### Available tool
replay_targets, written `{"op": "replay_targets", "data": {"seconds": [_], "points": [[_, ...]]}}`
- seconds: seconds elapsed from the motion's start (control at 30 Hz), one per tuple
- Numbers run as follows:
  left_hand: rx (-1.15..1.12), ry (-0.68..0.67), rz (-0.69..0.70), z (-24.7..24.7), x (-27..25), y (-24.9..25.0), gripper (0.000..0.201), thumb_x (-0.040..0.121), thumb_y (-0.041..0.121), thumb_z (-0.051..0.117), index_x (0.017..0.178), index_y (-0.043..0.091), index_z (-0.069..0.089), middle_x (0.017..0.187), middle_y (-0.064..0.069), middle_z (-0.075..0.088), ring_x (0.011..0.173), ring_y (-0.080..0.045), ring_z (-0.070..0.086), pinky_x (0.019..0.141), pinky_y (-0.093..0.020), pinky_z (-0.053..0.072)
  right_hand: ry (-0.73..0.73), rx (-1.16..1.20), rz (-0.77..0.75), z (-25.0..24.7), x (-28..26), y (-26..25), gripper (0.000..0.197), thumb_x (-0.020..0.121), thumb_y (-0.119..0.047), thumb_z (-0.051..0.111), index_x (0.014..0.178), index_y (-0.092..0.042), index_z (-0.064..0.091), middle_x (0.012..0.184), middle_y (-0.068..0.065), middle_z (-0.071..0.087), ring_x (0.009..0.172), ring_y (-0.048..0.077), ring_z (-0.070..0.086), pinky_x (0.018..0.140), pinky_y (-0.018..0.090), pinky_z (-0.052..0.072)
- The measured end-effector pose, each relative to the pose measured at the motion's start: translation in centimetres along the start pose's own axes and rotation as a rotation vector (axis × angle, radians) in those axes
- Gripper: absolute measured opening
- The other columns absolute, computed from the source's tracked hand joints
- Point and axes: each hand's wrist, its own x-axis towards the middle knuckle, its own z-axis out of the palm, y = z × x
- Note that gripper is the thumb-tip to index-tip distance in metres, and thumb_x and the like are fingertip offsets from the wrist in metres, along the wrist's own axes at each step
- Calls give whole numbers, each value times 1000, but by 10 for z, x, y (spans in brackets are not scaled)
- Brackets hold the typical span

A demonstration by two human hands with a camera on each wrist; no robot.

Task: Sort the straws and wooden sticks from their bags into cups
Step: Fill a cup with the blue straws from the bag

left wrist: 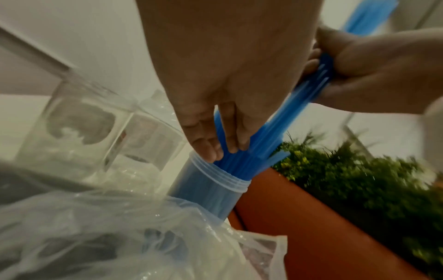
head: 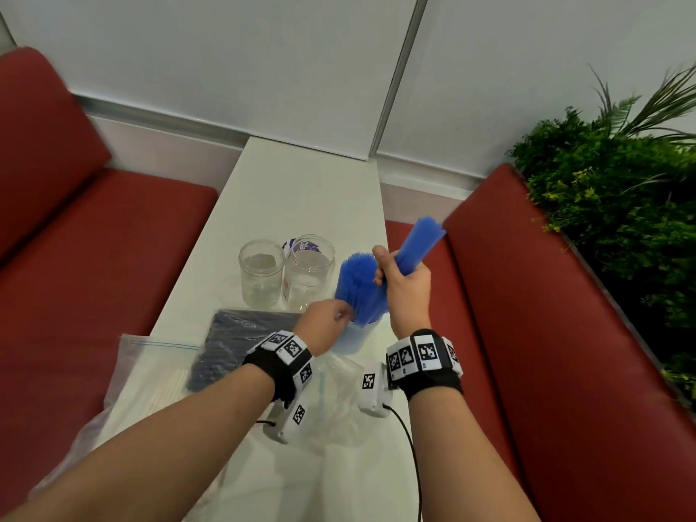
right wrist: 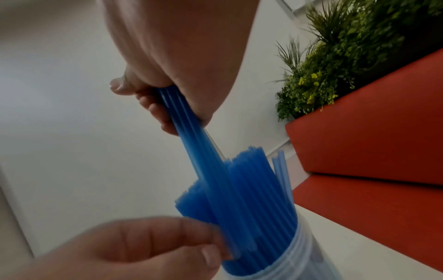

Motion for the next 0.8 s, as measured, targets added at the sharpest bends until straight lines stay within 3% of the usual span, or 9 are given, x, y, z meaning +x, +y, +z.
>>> {"op": "replay_targets", "data": {"seconds": [0.1,0.23,0.43,0.53,0.67,0.8], "points": [[213,-48,95,13,7,2,27,95,5,45,106,4,69,106,-14,68,99,-29,62,85,-32,45,39,-6,36,1,8,17,33,90,-29,81,65,-23,61,61,3,53,57,14,48,58,25,46],[324,-102,79,25,11,-9,26,96,4,42,110,3,63,112,-13,62,103,-27,59,88,-31,43,87,34,74,2,16,34,28,89,-30,82,71,-22,62,62,2,52,57,12,47,58,22,47],[241,0,21,30,18,-16,29,99,19,47,83,5,67,83,-10,66,78,-24,61,73,-32,44,148,31,73,11,28,49,30,89,-35,81,73,-19,61,61,-4,55,58,10,50,61,24,48],[226,8,21,30,24,-16,32,98,20,50,78,2,66,77,-14,67,73,-27,61,71,-35,46,151,5,95,19,26,59,24,87,-33,83,71,-28,66,63,-7,60,62,10,54,61,23,50],[205,25,16,31,28,-15,35,96,22,53,71,0,64,70,-17,66,68,-31,61,69,-39,48,133,-77,51,21,26,65,24,87,-25,83,72,-26,64,68,-10,64,68,10,59,69,31,56],[230,7,-46,31,36,-13,37,96,27,56,65,6,57,65,-8,60,67,-27,59,64,-31,41,157,-72,2,14,32,63,18,86,-21,82,89,-30,67,83,-13,74,79,3,70,71,16,55]]}}
